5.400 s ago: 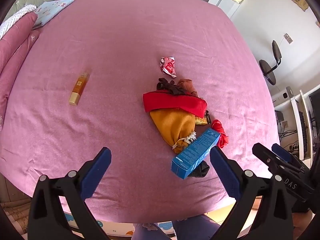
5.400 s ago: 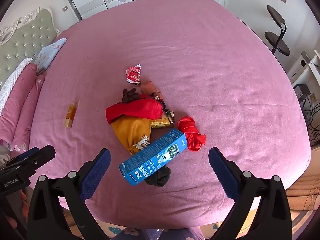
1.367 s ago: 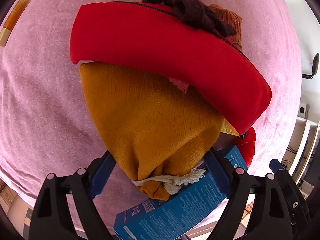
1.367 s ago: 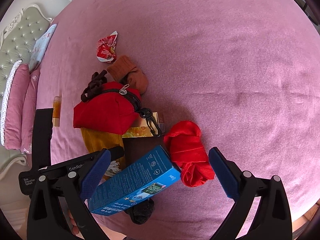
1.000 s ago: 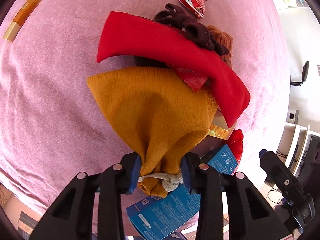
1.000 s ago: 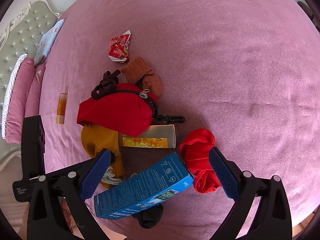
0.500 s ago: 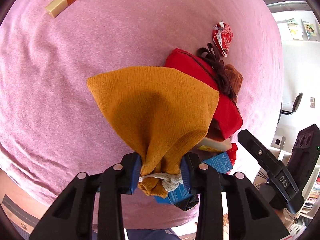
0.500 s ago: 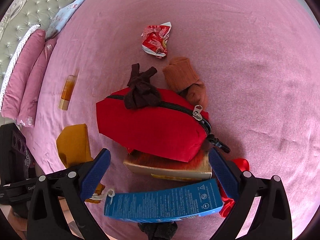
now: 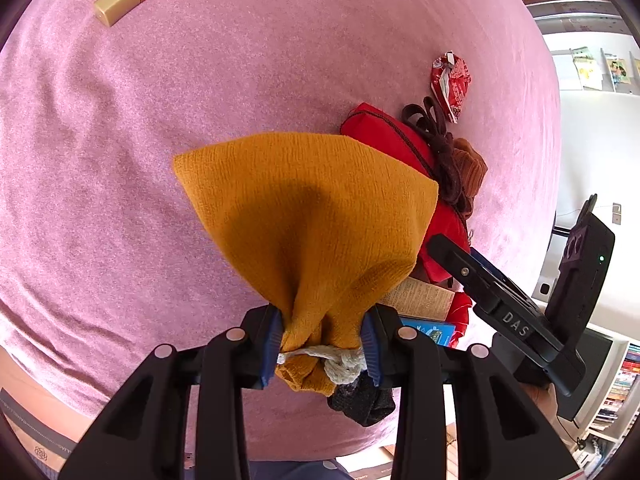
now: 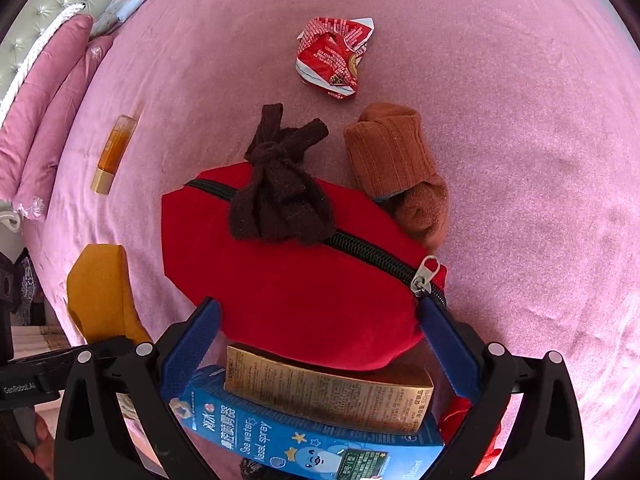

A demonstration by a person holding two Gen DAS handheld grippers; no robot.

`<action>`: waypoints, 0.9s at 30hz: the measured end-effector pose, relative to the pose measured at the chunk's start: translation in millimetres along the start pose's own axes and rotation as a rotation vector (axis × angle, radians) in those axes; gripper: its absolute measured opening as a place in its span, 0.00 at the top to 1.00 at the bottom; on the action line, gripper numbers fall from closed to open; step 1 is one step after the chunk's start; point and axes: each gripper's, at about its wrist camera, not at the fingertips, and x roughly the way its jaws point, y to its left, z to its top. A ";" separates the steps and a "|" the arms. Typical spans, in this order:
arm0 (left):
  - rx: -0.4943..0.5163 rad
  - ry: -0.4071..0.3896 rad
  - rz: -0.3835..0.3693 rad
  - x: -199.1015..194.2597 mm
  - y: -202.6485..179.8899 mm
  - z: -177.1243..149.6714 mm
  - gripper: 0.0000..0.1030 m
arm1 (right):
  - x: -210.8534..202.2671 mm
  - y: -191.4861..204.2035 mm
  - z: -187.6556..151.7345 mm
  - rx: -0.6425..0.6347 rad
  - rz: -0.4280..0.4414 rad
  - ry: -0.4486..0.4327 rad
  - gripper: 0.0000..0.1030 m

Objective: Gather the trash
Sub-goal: 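Grasp the red zippered pouch with the right tool while the left tool holds the yellow bag, then carry the yellow bag and red pouch with both tools over the yellow bin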

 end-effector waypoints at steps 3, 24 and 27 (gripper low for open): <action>-0.005 0.006 -0.002 5.0 0.0 1.7 0.66 | 9.5 -0.7 3.1 0.000 -0.007 0.021 0.07; 0.028 0.023 0.005 14.1 -14.1 6.7 0.66 | -16.5 -29.6 -14.4 0.150 0.098 -0.005 0.93; 0.040 0.018 0.002 9.3 -16.8 4.8 0.66 | -31.4 -24.5 -18.6 0.153 0.107 -0.029 0.93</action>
